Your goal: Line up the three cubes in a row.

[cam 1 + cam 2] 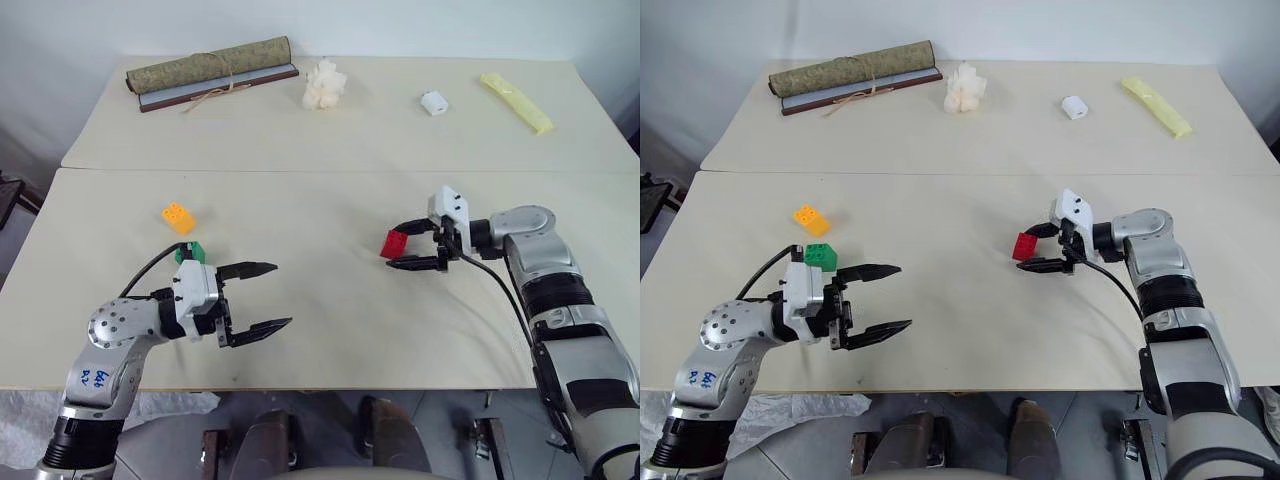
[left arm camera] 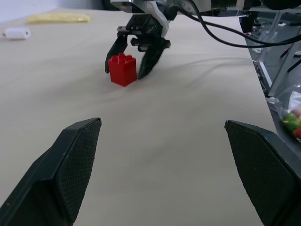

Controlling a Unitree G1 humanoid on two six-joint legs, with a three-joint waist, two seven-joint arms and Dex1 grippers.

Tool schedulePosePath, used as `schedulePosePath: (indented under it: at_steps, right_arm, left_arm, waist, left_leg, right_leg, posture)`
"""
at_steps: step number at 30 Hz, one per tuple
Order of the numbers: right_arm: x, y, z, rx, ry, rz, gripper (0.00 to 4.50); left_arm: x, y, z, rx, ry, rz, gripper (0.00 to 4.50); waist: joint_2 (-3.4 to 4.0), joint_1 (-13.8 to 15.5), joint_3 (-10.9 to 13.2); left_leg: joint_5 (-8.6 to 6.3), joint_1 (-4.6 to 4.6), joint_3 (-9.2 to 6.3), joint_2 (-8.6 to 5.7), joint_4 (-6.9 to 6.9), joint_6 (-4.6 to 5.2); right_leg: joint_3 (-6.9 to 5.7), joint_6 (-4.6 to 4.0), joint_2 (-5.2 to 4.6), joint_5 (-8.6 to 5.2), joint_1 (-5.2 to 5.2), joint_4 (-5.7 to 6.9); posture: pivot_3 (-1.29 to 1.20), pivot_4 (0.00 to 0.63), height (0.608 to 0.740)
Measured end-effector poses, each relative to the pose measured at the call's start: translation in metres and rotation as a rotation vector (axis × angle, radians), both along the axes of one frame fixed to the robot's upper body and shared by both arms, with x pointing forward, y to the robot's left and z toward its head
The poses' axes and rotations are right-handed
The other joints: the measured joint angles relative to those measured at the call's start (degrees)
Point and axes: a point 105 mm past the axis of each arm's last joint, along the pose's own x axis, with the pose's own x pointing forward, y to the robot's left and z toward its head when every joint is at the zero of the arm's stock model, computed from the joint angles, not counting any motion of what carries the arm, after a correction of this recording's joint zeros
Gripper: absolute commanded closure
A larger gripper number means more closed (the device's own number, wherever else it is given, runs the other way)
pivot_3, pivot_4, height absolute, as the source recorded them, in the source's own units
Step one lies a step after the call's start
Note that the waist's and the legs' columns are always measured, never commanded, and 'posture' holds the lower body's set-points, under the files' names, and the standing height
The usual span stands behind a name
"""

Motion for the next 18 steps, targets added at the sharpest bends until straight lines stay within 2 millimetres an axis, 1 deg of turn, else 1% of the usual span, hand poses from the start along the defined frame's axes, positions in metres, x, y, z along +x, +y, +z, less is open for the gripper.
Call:
schedulePosePath:
  at_steps: [3, 4, 7, 9, 13, 18]
  right_arm:
    - [-0.002, 0.001, -0.002, -0.01, 0.0, 0.015, 2.75]
    - [-0.003, 0.002, -0.002, -0.012, -0.007, 0.023, 3.01]
    - [-0.003, 0.003, -0.001, -0.028, -0.048, 0.052, 2.99]
    - [-0.005, 0.006, 0.0, -0.072, -0.101, 0.115, 2.99]
    - [-0.003, 0.019, 0.003, -0.135, -0.187, 0.245, 2.99]
    - [0.006, 0.031, 0.007, -0.178, -0.151, 0.283, 2.99]
  left_arm:
    - [-0.001, -0.001, -0.001, 0.004, 0.002, -0.014, 0.0]
    - [-0.001, -0.001, -0.001, 0.005, 0.002, -0.015, 0.0]
    - [-0.002, -0.001, -0.001, 0.004, 0.0, -0.015, 0.0]
    - [-0.003, 0.0, -0.003, 0.002, 0.008, -0.008, 0.0]
    - [-0.002, 0.0, -0.005, -0.01, 0.014, 0.013, 0.0]
    - [-0.004, 0.003, -0.01, -0.014, 0.036, 0.041, 0.0]
  waist:
    - [0.0, 0.07, 0.0]
    - [0.0, 0.05, 0.0]
    - [0.0, -0.02, 0.0]
    - [0.0, -0.08, 0.0]
    - [0.0, -0.32, 0.0]
    - [0.0, -0.51, 0.0]
  left_leg:
    - [0.0, 0.0, 0.03, -0.02, 0.01, 0.0]
    - [0.0, 0.01, 0.03, -0.02, 0.0, 0.0]
    - [0.0, 0.02, 0.03, -0.01, 0.0, 0.0]
    - [0.0, 0.02, 0.04, -0.01, 0.0, 0.0]
    - [0.0, 0.05, 0.04, 0.01, 0.0, 0.0]
    - [0.0, 0.04, -0.08, 0.03, 0.0, 0.0]
  right_leg:
    - [0.0, 0.0, -0.01, 0.0, 0.01, 0.0]
    - [0.01, 0.0, -0.01, 0.0, 0.01, 0.0]
    - [0.01, 0.0, 0.0, 0.0, 0.0, 0.0]
    - [0.02, 0.0, 0.0, 0.0, 0.0, 0.0]
    - [0.02, 0.0, 0.0, 0.0, 0.0, 0.01]
    - [0.04, 0.0, 0.0, 0.0, 0.0, 0.01]
  posture:
    - [0.0, 0.15, 0.74]
    - [0.0, 0.15, 0.74]
    - [0.0, 0.15, 0.74]
    - [0.0, 0.15, 0.74]
    - [0.0, 0.15, 0.74]
    - [0.0, 0.15, 0.74]
